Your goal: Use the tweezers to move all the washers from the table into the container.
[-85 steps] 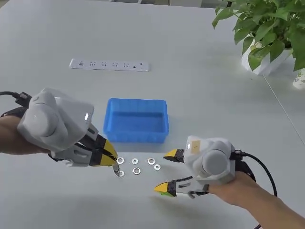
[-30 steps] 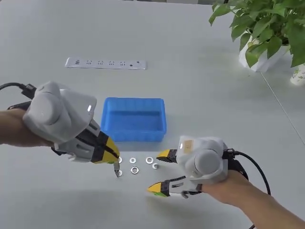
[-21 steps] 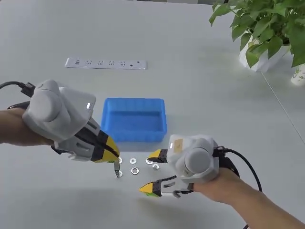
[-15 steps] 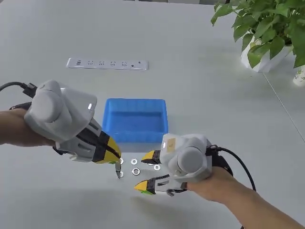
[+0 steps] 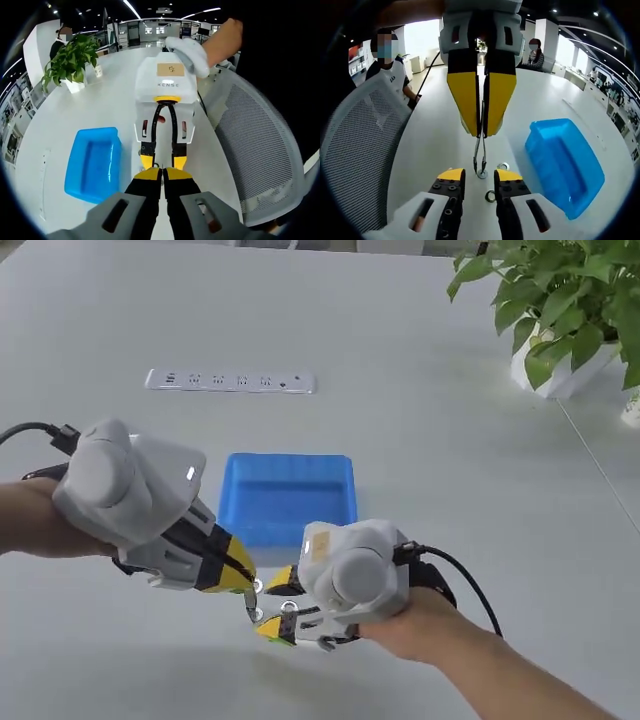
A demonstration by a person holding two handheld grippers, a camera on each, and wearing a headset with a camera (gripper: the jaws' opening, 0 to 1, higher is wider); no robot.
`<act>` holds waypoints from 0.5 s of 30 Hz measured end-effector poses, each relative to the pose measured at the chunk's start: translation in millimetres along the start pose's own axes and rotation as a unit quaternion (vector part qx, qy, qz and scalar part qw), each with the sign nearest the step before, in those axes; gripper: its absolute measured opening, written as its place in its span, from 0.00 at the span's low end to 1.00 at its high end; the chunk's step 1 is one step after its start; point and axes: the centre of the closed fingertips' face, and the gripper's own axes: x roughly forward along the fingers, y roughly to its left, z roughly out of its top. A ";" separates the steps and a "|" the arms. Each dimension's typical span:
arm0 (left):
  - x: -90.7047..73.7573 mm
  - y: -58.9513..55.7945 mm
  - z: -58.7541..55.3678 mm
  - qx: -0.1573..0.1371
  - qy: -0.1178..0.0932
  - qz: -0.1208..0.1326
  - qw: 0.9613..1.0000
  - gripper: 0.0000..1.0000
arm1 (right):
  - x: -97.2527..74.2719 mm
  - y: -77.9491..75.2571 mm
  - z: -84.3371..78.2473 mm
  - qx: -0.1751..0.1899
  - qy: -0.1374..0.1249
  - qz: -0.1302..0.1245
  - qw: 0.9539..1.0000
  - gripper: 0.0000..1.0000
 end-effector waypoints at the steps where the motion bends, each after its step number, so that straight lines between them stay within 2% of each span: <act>1: 0.1 -0.2 0.0 0.000 0.000 -0.001 1.000 0.06 | 0.5 0.0 1.4 0.001 -0.002 0.001 1.000 0.24; 15: 2.4 -0.5 1.6 -0.003 -0.004 0.000 1.000 0.06 | 3.7 1.5 7.5 0.005 0.003 0.005 1.000 0.11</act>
